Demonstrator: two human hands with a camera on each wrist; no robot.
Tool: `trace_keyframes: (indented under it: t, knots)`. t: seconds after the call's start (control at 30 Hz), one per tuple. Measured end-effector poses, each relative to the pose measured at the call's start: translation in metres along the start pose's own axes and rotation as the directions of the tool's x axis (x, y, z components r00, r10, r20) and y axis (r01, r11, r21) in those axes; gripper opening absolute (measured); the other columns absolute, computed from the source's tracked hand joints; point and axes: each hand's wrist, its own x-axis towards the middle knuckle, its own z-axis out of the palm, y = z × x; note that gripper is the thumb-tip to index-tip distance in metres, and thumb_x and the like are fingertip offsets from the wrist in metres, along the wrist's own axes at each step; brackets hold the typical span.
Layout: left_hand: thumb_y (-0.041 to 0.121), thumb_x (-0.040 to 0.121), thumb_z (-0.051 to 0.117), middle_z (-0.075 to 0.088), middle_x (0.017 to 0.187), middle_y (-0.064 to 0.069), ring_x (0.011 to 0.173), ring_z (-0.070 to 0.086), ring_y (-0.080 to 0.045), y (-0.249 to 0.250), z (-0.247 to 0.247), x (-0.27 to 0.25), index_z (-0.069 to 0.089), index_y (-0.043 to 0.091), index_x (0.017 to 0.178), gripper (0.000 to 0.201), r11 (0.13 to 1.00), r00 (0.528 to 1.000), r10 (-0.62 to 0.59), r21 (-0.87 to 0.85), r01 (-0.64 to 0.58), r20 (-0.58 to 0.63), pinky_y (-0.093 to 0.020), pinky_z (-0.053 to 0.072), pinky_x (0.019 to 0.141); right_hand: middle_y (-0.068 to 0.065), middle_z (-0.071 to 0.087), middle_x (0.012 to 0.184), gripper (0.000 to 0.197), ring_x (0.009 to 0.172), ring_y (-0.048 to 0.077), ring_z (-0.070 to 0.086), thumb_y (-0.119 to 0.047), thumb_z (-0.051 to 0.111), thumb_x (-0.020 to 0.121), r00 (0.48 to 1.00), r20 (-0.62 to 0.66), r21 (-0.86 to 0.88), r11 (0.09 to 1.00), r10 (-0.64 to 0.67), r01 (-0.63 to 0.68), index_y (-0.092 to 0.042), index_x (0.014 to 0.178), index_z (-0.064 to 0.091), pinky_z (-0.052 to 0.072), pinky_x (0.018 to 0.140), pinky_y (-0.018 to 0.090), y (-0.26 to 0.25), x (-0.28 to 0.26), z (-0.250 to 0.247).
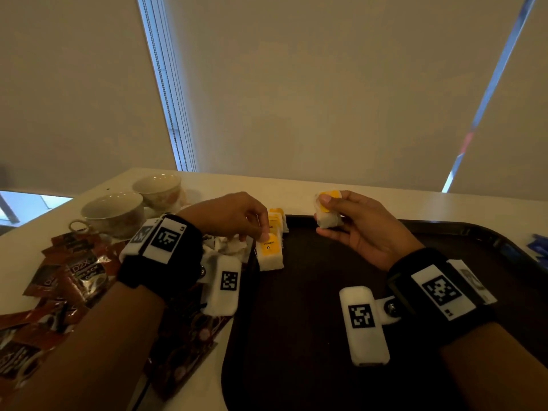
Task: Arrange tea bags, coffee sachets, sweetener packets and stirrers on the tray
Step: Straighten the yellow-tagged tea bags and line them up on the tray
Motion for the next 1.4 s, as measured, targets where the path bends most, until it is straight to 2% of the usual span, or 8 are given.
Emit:
trace_keyframes:
  t: [0.1, 0.27, 0.47, 0.63, 0.77, 1.0, 1.2, 1.4]
  knots:
    - [0.024, 0.079, 0.074, 0.063, 0.081, -0.001, 0.048, 0.049, 0.006, -0.005, -0.001, 0.003, 0.068, 0.02, 0.08, 0.007, 0.999, 0.995, 0.023, 0.047, -0.018, -0.093, -0.008, 0.037, 0.046, 0.007, 0.063, 0.099, 0.014, 0.092, 0.019, 0.062, -0.014, 0.063, 0.084, 1.0, 0.016, -0.037, 0.999, 0.018, -0.017, -0.008, 0.097, 0.061, 0.06, 0.07, 0.031, 0.0, 0.001, -0.001]
    - [0.025, 0.08, 0.073, 0.061, 0.073, 0.007, 0.048, 0.049, 0.004, -0.002, 0.0, 0.004, 0.069, 0.019, 0.084, 0.009, 0.999, 0.993, 0.04, 0.041, -0.035, -0.108, -0.012, 0.04, 0.047, 0.008, 0.068, 0.101, 0.007, 0.094, 0.02, 0.064, -0.014, 0.066, 0.082, 0.999, 0.034, -0.179, 0.984, 0.021, -0.015, -0.011, 0.088, 0.063, 0.053, 0.085, 0.036, -0.001, 0.001, 0.0]
    - [0.022, 0.082, 0.071, 0.067, 0.082, 0.005, 0.061, 0.058, -0.006, 0.005, -0.006, 0.0, 0.067, 0.018, 0.1, 0.019, 0.998, 0.993, 0.029, 0.064, -0.021, -0.116, -0.013, 0.046, 0.049, 0.003, 0.07, 0.091, 0.016, 0.08, 0.011, 0.066, -0.015, 0.07, 0.078, 0.998, 0.053, -0.301, 0.954, 0.025, -0.008, -0.01, 0.092, 0.066, 0.056, 0.063, 0.022, -0.001, -0.001, 0.001]
    - [0.027, 0.081, 0.069, 0.067, 0.082, 0.006, 0.065, 0.063, -0.003, 0.032, -0.014, -0.012, 0.068, 0.017, 0.102, 0.022, 0.986, 0.974, 0.149, -0.046, -0.159, -0.171, -0.016, 0.05, 0.054, 0.002, 0.068, 0.08, 0.027, 0.07, 0.011, 0.061, -0.025, 0.075, 0.06, 0.994, 0.111, -0.359, 0.933, 0.011, 0.029, -0.013, 0.083, 0.066, 0.053, 0.062, 0.022, -0.003, -0.002, 0.003]
    - [0.019, 0.082, 0.068, 0.07, 0.088, -0.003, 0.073, 0.066, -0.01, 0.048, -0.009, -0.017, 0.068, 0.013, 0.1, 0.019, 0.967, 0.971, 0.206, -0.123, -0.221, -0.124, -0.017, 0.052, 0.056, 0.003, 0.07, 0.083, 0.02, 0.073, 0.011, 0.065, -0.022, 0.075, 0.069, 0.986, 0.164, -0.4, 0.915, 0.014, 0.053, -0.014, 0.084, 0.066, 0.055, 0.063, 0.02, -0.003, -0.004, 0.006]
    - [0.01, 0.082, 0.068, 0.071, 0.076, -0.007, 0.067, 0.067, -0.012, 0.044, -0.016, -0.023, 0.066, 0.006, 0.087, 0.007, 0.964, 0.98, 0.17, -0.19, -0.188, -0.108, -0.017, 0.052, 0.056, 0.005, 0.067, 0.096, 0.038, 0.09, 0.016, 0.065, -0.034, 0.068, 0.066, 0.976, 0.21, -0.249, 0.968, 0.065, -0.011, -0.012, 0.098, 0.065, 0.057, 0.079, 0.032, -0.007, -0.004, 0.0]
    - [0.013, 0.082, 0.069, 0.071, 0.07, -0.002, 0.064, 0.065, -0.008, 0.039, -0.004, -0.025, 0.067, 0.012, 0.083, 0.002, 0.987, 0.983, 0.095, -0.147, -0.071, 0.158, -0.018, 0.049, 0.059, -0.001, 0.066, 0.08, 0.026, 0.074, 0.012, 0.065, -0.04, 0.062, 0.084, 0.998, 0.042, 0.033, 0.998, 0.042, -0.044, -0.016, 0.095, 0.065, 0.058, 0.076, 0.033, -0.02, 0.004, -0.03]
    - [0.018, 0.083, 0.07, 0.069, 0.068, 0.002, 0.059, 0.063, -0.003, 0.032, -0.004, -0.014, 0.065, 0.015, 0.081, 0.007, 0.998, 0.993, -0.054, -0.007, 0.055, 0.103, -0.017, 0.047, 0.052, -0.002, 0.063, 0.085, 0.018, 0.081, 0.014, 0.061, -0.032, 0.057, 0.089, 0.994, -0.111, 0.136, 0.991, 0.024, -0.009, -0.018, 0.098, 0.063, 0.053, 0.077, 0.032, -0.026, 0.005, -0.069]
